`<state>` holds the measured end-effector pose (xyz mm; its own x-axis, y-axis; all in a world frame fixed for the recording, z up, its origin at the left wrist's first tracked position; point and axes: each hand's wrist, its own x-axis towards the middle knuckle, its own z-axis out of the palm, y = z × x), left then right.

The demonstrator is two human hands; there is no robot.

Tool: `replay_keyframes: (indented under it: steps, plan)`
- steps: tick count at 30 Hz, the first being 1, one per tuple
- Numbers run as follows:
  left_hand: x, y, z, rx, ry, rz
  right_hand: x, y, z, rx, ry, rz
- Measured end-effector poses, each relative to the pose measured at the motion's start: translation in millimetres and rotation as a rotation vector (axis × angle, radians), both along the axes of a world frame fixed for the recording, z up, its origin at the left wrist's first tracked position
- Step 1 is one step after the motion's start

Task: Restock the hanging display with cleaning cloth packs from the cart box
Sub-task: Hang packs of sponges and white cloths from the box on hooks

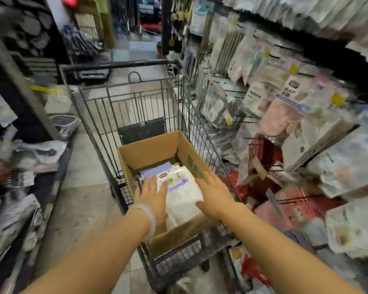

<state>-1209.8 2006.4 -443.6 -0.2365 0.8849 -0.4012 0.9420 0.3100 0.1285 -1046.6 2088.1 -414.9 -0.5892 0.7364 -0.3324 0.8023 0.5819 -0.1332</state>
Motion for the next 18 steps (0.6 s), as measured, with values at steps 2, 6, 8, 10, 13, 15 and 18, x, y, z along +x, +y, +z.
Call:
replay_keyframes:
  steps: [2, 6, 8, 10, 13, 15, 18]
  plan:
    - [-8.7, 16.0, -19.7, -0.039, -0.064, 0.058, -15.6, 29.5, -23.9, -0.05, -0.017, 0.02]
    - [-27.9, 54.3, -66.3, -0.076, -0.261, 0.291, -44.0, 88.2, -80.3, -0.176, -0.044, 0.01]
    - [-33.5, 73.9, -89.5, -0.1, -0.327, 0.378, -53.6, 112.4, -108.9, -0.249, -0.054, -0.013]
    - [-35.7, 91.4, -112.3, -0.103, -0.365, 0.482, -60.9, 134.1, -135.6, -0.321, -0.056, -0.044]
    - [-35.6, 110.6, -147.4, -0.115, -0.389, 0.593, -67.9, 163.6, -173.7, -0.417, -0.012, -0.087]
    - [-33.7, 118.0, -171.1, -0.14, -0.404, 0.624, -71.0, 180.0, -196.4, -0.456, 0.048, -0.123]
    - [-28.9, 125.9, -200.4, -0.172, -0.519, 0.791, -75.3, 195.2, -227.9, -0.552, 0.148, -0.236]
